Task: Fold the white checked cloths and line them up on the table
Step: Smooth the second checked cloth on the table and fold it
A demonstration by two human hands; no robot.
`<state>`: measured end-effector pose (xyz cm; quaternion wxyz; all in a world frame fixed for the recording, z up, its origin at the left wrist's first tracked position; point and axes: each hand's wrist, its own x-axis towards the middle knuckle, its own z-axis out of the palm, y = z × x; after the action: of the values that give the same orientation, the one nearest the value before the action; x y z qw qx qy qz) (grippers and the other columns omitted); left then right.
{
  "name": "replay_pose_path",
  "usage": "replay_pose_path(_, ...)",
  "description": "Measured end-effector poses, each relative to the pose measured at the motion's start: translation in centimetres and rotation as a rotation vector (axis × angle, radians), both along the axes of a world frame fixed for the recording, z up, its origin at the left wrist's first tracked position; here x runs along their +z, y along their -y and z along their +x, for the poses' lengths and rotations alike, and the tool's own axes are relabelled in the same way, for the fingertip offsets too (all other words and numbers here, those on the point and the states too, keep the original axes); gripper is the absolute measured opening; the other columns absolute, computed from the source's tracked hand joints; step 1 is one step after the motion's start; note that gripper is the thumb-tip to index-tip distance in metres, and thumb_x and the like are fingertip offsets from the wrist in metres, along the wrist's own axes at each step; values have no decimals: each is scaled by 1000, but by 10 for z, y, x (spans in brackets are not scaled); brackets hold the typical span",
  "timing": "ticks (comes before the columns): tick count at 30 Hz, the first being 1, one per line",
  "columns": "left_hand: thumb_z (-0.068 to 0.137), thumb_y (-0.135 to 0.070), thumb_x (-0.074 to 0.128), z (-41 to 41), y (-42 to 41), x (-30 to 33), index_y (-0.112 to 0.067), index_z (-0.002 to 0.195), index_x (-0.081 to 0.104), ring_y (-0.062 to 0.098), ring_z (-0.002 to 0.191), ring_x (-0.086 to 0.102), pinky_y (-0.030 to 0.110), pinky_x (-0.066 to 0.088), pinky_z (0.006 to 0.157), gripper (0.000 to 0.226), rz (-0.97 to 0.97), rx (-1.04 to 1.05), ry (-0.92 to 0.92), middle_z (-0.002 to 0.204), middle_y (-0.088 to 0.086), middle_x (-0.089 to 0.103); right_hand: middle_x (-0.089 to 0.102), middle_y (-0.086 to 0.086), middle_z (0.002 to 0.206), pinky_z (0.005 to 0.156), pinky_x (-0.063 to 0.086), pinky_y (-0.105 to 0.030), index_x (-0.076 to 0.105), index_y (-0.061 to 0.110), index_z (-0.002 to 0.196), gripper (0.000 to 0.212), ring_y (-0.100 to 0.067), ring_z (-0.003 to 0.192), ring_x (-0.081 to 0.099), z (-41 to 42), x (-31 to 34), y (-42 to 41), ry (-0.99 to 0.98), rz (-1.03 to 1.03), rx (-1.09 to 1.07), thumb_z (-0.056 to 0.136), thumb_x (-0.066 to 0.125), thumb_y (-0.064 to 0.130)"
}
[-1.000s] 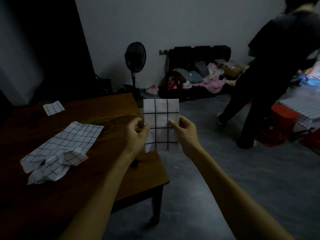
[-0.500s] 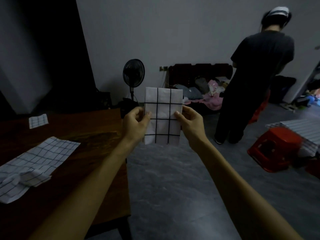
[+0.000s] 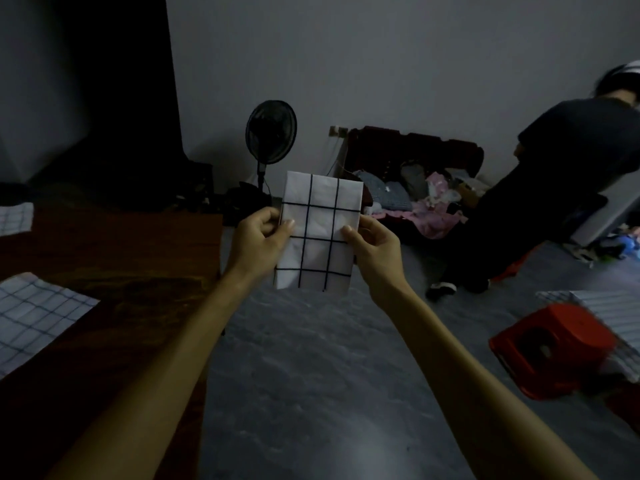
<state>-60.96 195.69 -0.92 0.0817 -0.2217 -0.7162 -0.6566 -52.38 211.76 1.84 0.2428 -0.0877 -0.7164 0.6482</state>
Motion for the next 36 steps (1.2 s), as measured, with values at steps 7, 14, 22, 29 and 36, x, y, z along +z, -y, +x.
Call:
replay_pose_path(7, 90, -17, 61, -96, -42, -12, -25, 82, 63, 22, 81, 67, 45, 55, 76, 11, 7, 36, 108, 80, -3, 69, 72, -6, 104, 86, 55, -47, 65, 9, 113, 24, -22, 97, 68, -117, -20, -50, 93, -55, 6, 91, 62, 16)
replay_pose_path(14, 91, -16, 59, -196, -87, -26, -15, 96, 63, 10, 81, 67, 32, 55, 75, 6, -42, 112, 114, 83, -7, 68, 72, -5, 100, 86, 56, -48, 68, 12, 108, 19, -23, 94, 69, -235, -39, -99, 101, -115, 56, 90, 63, 17)
replay_pose_path(22, 92, -13, 57, -323, -164, -30, -20, 104, 58, 5, 82, 65, 27, 56, 75, 13, -84, 261, 89, 86, -9, 67, 72, -7, 101, 84, 57, -39, 68, 8, 109, 20, -22, 94, 68, -392, -52, -178, 99, -180, 223, 91, 61, 14)
replay_pose_path(29, 92, -15, 57, -417, -210, -29, -19, 119, 53, 6, 89, 66, 32, 56, 78, 28, -78, 374, 210, 97, -6, 69, 72, -4, 98, 84, 57, -39, 68, 12, 106, 18, -21, 93, 68, -520, -44, -228, 131, -83, 350, 91, 61, 19)
replay_pose_path(36, 91, -8, 57, -520, -240, -42, -24, 111, 52, 5, 87, 65, 27, 55, 78, 27, -77, 462, 207, 92, -10, 68, 71, -13, 94, 73, 54, -35, 68, 13, 103, 15, -19, 78, 63, -629, -64, -249, 145, -77, 381, 90, 62, 20)
